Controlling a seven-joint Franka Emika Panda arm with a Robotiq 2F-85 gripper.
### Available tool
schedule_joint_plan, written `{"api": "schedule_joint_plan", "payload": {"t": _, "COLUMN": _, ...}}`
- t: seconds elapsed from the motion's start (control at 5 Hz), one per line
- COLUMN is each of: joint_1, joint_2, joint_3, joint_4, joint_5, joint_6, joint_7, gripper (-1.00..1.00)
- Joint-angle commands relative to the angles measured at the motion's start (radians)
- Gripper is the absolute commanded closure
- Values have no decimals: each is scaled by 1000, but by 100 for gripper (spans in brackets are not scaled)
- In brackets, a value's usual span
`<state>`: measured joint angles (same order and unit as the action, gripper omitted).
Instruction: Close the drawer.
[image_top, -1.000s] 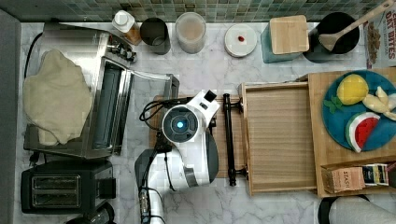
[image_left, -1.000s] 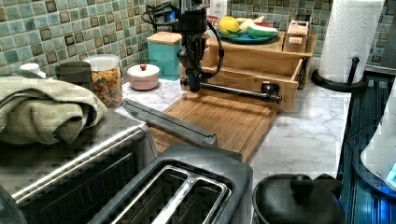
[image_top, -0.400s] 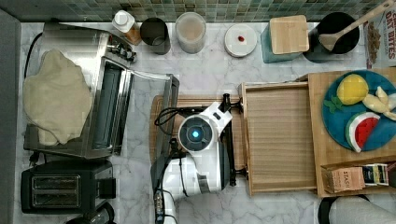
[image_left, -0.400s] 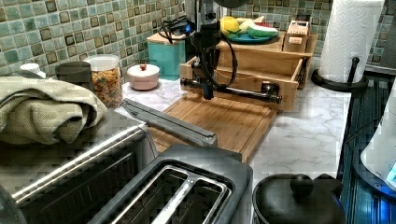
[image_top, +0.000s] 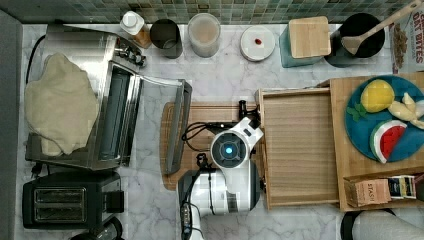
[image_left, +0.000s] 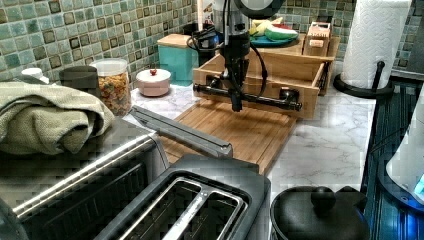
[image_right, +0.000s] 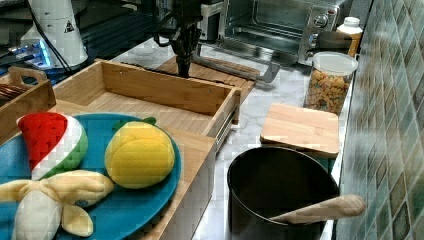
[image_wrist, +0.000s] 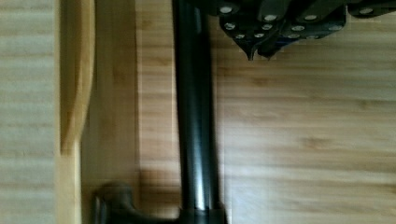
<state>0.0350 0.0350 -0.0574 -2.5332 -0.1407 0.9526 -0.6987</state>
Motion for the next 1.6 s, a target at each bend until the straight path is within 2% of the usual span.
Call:
{"api": "schedule_joint_plan", "payload": {"t": 0.2, "joint_1": -112, "joint_2": -24, "joint_3": -88, "joint_4": 11, "joint_5": -90, "joint_6": 138, "joint_7": -178, "gripper": 100}}
{"api": "schedule_joint_plan", "payload": {"t": 0.4, "joint_1": -147, "joint_2": 23, "joint_3": -111, "joint_4": 34, "joint_5": -84, "joint_6": 230, "joint_7": -274, "gripper": 100}}
{"api": "schedule_joint_plan", "payload": {"t": 0.6, "joint_1": -181, "joint_2": 87, "joint_3": -138, "joint_4": 108, "joint_5": 5, "joint_6": 212, "joint_7": -438, "gripper": 100}}
{"api": "schedule_joint_plan", "payload": {"t": 0.8, "joint_1": -290, "joint_2": 97, "joint_3": -99, "joint_4": 160, "joint_5": -8, "joint_6": 165, "joint_7": -463, "gripper": 100}}
{"api": "schedule_joint_plan", "payload": {"t": 1.0, "joint_1": -258, "joint_2": 118, "joint_3": -195, "joint_4": 234, "joint_5": 51, "joint_6": 115, "joint_7": -510, "gripper": 100}}
{"api": "schedule_joint_plan", "payload": {"t": 1.2, "joint_1": -291, "joint_2": 141, "joint_3": -237, "joint_4": 328, "joint_5": 76, "joint_6": 41, "joint_7": -546, "gripper": 100}}
{"api": "schedule_joint_plan", "payload": {"t": 1.4, "joint_1": -312, "joint_2": 173, "joint_3": -286, "joint_4": 422, "joint_5": 99, "joint_6": -39, "joint_7": -637, "gripper": 100}}
{"api": "schedule_joint_plan", "payload": {"t": 1.6, "joint_1": -358, "joint_2": 241, "joint_3": -311, "joint_4": 545, "joint_5": 134, "joint_6": -79, "joint_7": -751, "gripper": 100}}
